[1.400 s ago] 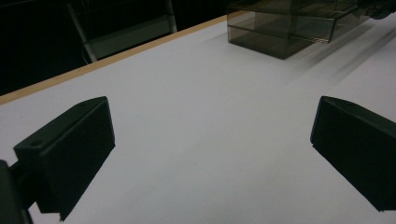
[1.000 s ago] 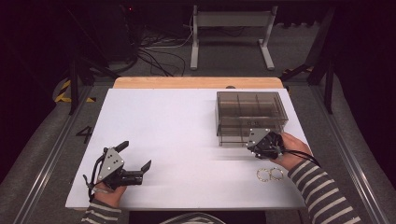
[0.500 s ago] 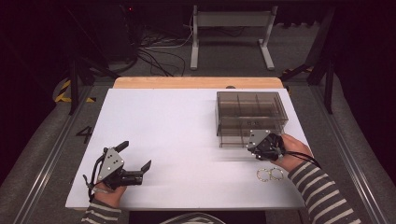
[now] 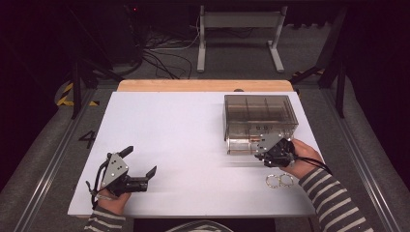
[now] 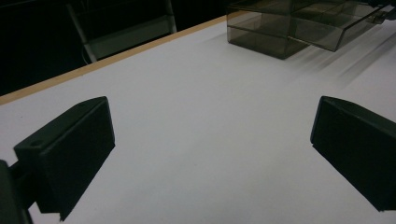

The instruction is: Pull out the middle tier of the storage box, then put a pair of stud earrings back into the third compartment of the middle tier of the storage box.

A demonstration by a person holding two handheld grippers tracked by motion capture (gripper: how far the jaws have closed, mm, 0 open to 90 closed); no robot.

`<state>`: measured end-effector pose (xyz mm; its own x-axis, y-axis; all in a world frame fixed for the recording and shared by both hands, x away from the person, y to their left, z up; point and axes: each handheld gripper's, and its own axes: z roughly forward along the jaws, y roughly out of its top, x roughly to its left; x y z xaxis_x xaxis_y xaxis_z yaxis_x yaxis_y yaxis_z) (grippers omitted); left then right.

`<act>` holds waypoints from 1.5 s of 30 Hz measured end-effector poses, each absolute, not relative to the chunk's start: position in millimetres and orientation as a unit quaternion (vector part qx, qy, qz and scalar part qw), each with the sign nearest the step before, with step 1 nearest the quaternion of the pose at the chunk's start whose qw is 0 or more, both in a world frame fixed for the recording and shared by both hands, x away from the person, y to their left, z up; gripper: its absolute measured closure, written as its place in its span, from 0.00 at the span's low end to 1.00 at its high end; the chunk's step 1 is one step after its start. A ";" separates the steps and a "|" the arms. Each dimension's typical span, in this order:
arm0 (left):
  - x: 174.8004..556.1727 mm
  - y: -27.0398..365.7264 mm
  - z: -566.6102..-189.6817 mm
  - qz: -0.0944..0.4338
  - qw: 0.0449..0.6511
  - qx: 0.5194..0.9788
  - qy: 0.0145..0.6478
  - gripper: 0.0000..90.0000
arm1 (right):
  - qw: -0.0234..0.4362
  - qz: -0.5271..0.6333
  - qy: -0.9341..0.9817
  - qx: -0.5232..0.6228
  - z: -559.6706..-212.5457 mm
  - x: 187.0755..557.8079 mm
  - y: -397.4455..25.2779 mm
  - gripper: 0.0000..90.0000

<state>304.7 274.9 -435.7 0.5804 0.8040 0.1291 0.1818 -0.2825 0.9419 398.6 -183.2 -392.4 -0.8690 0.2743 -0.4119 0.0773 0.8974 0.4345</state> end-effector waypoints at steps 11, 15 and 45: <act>309.0 273.4 -435.3 0.310 0.500 0.737 0.333 0.00 | 0.241 0.274 0.920 0.144 -377.1 392.3 -191.8 0.63; 309.4 273.7 -434.8 0.311 0.502 0.736 0.331 0.01 | 0.238 0.282 0.916 0.160 -374.0 388.6 -194.4 0.62; 308.9 272.3 -434.8 0.310 0.501 0.738 0.329 0.00 | 0.185 0.282 0.913 0.229 -375.6 365.3 -208.8 0.58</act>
